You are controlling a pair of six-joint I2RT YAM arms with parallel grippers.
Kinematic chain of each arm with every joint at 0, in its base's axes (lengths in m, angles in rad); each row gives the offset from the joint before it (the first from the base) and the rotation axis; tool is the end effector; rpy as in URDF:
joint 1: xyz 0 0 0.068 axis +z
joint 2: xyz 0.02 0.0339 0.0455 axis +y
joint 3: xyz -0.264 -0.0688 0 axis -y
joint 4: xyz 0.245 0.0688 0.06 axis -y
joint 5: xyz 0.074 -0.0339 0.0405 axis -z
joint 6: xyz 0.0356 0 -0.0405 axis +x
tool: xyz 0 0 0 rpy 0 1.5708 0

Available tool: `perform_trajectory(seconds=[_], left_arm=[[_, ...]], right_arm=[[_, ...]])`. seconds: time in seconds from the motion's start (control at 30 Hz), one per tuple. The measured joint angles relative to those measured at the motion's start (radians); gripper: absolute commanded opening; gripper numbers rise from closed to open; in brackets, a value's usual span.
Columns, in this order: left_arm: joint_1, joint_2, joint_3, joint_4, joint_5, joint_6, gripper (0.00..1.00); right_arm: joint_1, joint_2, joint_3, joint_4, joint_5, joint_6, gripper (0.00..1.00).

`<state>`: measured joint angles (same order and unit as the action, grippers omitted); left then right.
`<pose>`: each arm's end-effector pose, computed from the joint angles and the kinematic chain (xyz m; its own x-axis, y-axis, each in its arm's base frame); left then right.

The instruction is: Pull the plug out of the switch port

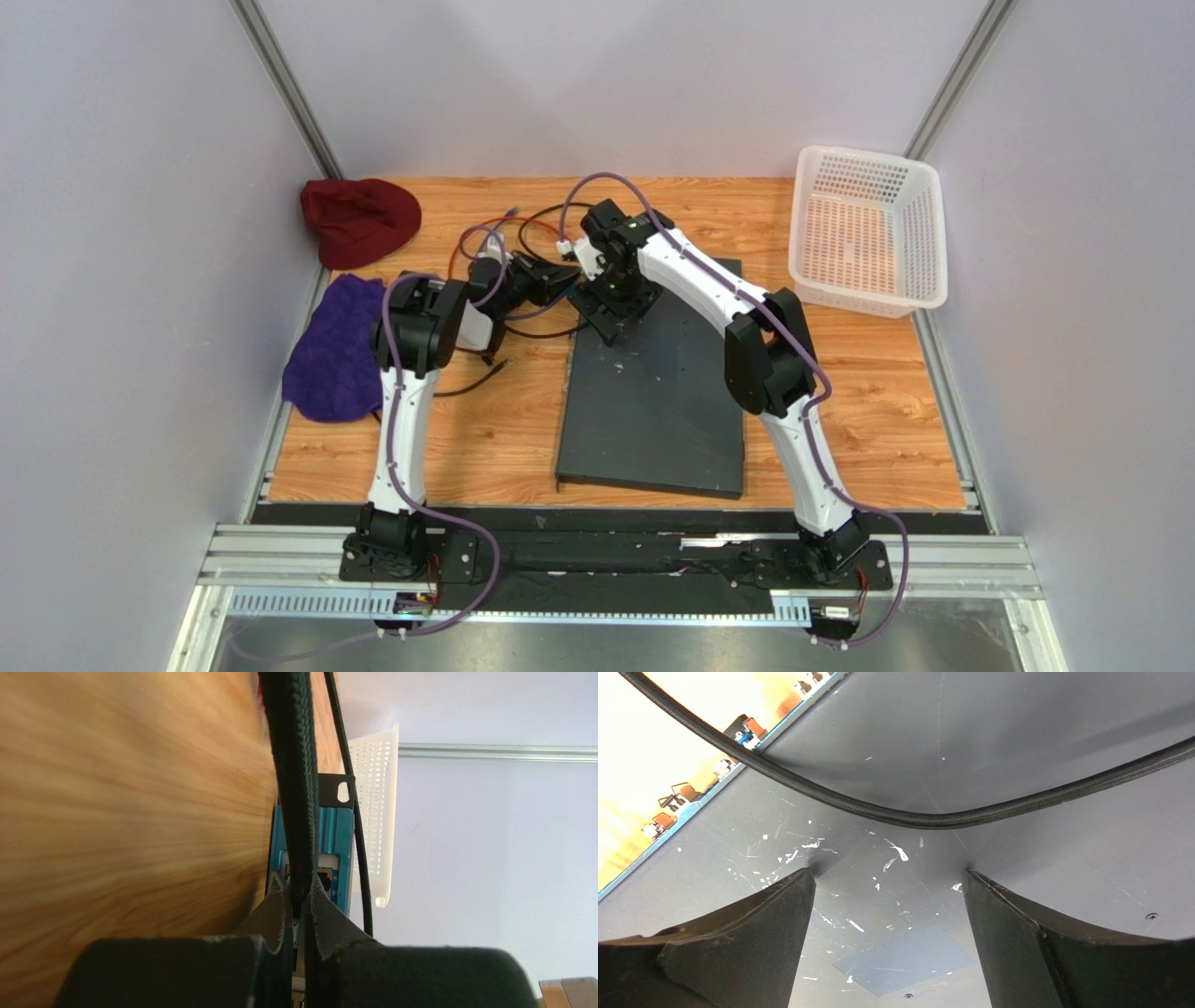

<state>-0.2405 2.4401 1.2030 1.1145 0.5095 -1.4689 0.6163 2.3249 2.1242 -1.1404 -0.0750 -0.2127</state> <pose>0.4454 -0.1271 0.0592 -0.6867 -0.7258 -0.0416 -0.0492 0.1035 -0.9934 0.3883 0.2783 0.2093 -0.6521 -0.7199 -0.2379 -0.7448 0.6669 0.0233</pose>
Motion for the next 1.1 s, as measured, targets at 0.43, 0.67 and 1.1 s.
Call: perform_trajectory(seconds=[0.43, 0.67, 1.1], left_arm=[[0.027, -0.021, 0.05, -0.17, 0.114, 0.113, 0.0], [0.067, -0.005, 0.162, -0.312, 0.237, 0.124, 0.0], [0.09, -0.078, 0.034, -0.269, 0.225, 0.212, 0.0]], right_arm=[[-0.019, 0.014, 0.023, -0.018, -0.033, 0.026, 0.87], [-0.027, 0.021, 0.034, -0.018, -0.073, 0.048, 0.86], [-0.041, 0.047, 0.08, -0.029, -0.113, 0.07, 0.87]])
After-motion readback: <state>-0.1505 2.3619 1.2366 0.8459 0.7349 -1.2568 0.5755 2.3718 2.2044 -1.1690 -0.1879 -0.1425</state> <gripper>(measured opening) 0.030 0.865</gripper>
